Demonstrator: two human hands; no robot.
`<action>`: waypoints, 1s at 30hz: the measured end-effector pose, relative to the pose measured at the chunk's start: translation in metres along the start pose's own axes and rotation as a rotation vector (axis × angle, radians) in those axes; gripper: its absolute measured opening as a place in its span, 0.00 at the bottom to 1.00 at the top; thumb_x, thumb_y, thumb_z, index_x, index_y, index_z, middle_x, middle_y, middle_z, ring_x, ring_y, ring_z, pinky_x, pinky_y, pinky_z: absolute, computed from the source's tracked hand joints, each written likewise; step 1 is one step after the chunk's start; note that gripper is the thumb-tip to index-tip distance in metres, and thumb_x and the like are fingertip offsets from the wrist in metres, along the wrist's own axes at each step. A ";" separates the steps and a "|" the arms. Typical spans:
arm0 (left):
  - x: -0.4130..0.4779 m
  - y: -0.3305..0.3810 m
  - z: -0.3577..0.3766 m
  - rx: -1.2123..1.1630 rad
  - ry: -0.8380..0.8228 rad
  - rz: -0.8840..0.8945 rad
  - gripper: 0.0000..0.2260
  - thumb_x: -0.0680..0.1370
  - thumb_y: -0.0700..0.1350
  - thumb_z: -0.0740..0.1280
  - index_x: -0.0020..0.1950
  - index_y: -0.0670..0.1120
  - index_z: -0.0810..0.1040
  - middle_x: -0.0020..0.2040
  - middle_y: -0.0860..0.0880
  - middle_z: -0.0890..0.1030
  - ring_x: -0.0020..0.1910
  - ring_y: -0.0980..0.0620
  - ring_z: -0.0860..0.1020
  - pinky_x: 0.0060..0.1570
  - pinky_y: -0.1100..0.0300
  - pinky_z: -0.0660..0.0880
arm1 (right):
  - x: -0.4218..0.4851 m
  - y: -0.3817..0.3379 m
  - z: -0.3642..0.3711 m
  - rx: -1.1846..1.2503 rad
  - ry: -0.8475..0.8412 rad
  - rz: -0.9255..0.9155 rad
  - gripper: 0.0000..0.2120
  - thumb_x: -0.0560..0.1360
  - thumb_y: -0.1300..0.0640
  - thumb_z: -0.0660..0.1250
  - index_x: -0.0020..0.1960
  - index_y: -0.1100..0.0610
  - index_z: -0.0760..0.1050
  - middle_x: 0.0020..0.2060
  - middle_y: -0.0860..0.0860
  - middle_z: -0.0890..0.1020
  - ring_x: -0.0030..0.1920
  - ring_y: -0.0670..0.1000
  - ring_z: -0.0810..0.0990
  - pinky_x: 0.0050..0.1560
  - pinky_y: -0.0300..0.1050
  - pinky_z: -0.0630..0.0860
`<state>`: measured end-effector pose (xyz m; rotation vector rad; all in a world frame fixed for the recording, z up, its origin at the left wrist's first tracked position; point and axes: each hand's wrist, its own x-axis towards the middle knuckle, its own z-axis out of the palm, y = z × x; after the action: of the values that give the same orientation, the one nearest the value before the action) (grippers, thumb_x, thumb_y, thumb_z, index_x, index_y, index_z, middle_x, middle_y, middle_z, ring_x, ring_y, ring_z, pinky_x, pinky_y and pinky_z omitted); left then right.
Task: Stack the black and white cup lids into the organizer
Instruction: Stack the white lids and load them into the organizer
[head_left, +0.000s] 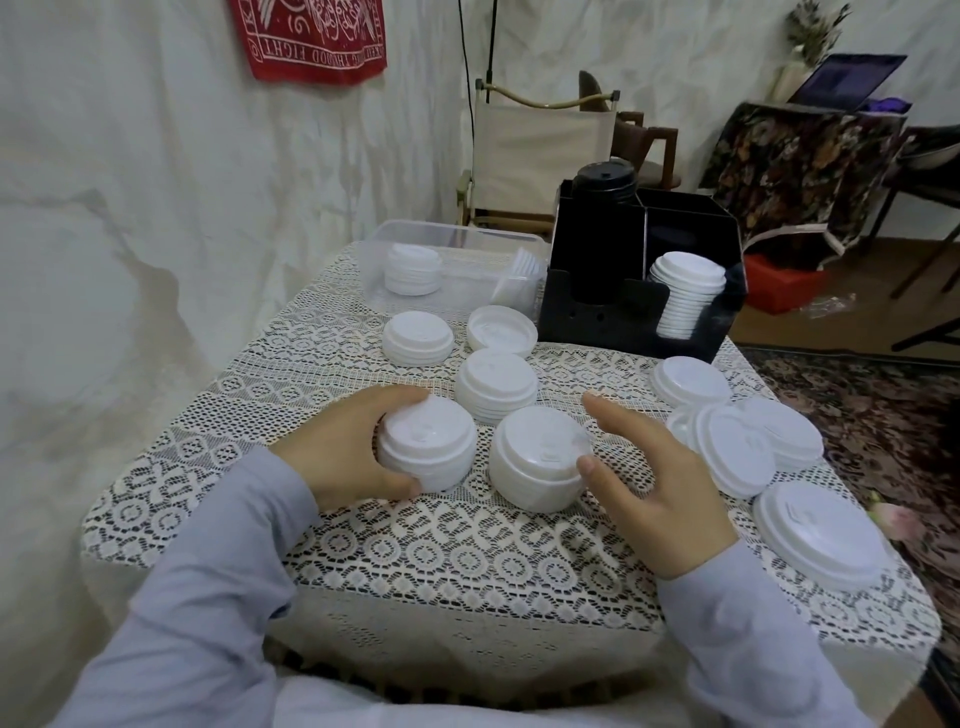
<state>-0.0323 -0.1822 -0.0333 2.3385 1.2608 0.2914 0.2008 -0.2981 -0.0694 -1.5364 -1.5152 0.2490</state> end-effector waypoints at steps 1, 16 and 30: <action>0.001 -0.002 0.000 -0.016 0.029 0.004 0.38 0.66 0.44 0.77 0.72 0.54 0.63 0.69 0.55 0.67 0.61 0.59 0.66 0.64 0.65 0.60 | 0.000 0.000 0.000 0.000 0.004 -0.003 0.19 0.68 0.37 0.58 0.59 0.31 0.63 0.56 0.28 0.68 0.61 0.34 0.67 0.69 0.62 0.62; 0.015 0.005 0.011 -0.111 0.005 0.069 0.39 0.67 0.51 0.76 0.73 0.55 0.59 0.71 0.53 0.66 0.66 0.53 0.66 0.65 0.60 0.62 | 0.000 0.002 0.000 0.004 0.012 -0.025 0.17 0.69 0.38 0.59 0.58 0.31 0.65 0.55 0.28 0.68 0.60 0.38 0.70 0.68 0.63 0.63; 0.003 0.006 -0.011 -0.381 0.216 0.224 0.33 0.56 0.57 0.65 0.61 0.67 0.64 0.63 0.60 0.70 0.60 0.59 0.72 0.55 0.67 0.68 | 0.002 -0.004 -0.001 0.040 0.036 -0.061 0.17 0.70 0.39 0.61 0.58 0.33 0.67 0.57 0.31 0.72 0.62 0.43 0.73 0.67 0.63 0.65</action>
<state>-0.0305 -0.1794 -0.0203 2.1529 0.9319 0.8033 0.1990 -0.2972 -0.0653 -1.4537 -1.5178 0.2138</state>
